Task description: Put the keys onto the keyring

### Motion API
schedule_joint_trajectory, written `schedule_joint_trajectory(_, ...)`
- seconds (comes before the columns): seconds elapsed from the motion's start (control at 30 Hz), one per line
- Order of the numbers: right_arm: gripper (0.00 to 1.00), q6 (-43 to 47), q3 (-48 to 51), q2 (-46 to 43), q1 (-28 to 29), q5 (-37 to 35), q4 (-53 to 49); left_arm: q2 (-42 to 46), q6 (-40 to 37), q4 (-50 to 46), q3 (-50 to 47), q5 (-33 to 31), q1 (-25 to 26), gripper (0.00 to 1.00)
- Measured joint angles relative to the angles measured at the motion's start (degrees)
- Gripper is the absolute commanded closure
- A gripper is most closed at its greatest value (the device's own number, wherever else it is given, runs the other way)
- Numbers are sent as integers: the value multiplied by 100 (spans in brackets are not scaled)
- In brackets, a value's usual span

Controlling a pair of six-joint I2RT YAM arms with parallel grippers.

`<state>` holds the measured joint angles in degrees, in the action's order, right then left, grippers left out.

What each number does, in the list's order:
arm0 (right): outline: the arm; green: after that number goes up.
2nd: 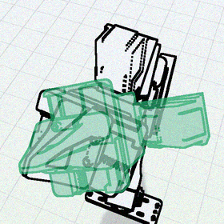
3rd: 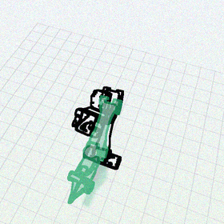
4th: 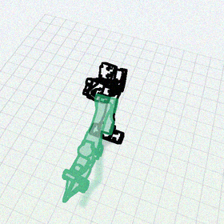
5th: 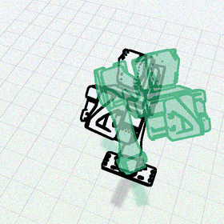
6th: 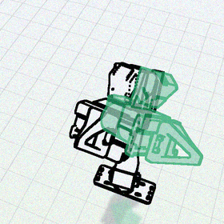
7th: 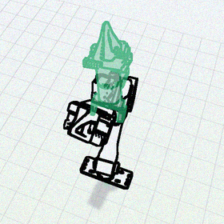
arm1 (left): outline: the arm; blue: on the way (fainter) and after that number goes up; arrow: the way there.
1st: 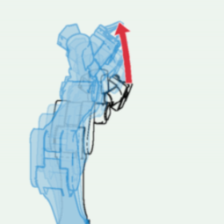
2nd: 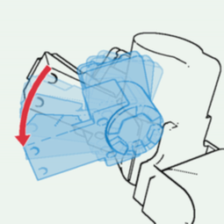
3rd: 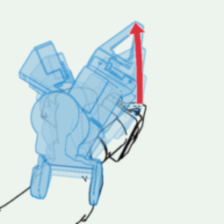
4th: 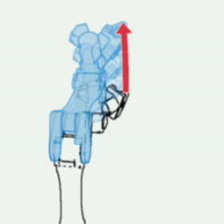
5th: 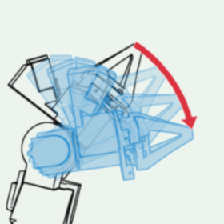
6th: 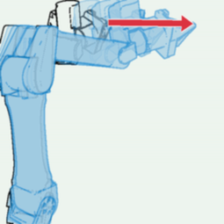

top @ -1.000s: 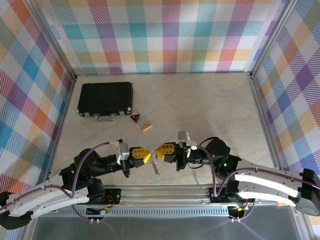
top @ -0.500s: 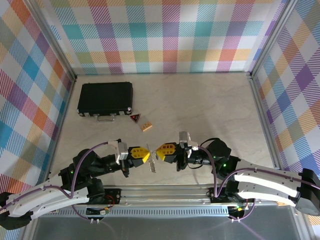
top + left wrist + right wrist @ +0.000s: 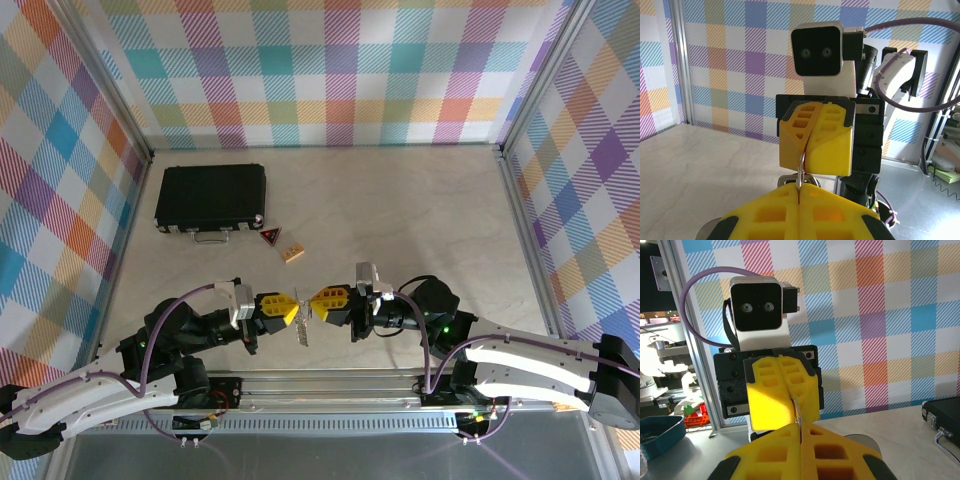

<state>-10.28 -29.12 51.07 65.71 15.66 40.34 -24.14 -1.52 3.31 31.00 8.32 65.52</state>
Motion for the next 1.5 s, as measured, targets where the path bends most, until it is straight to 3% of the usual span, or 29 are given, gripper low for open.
schedule_joint_trajectory(1.5,100,39,0,160,0,179,101,0,0,-122,2,0,0,100)
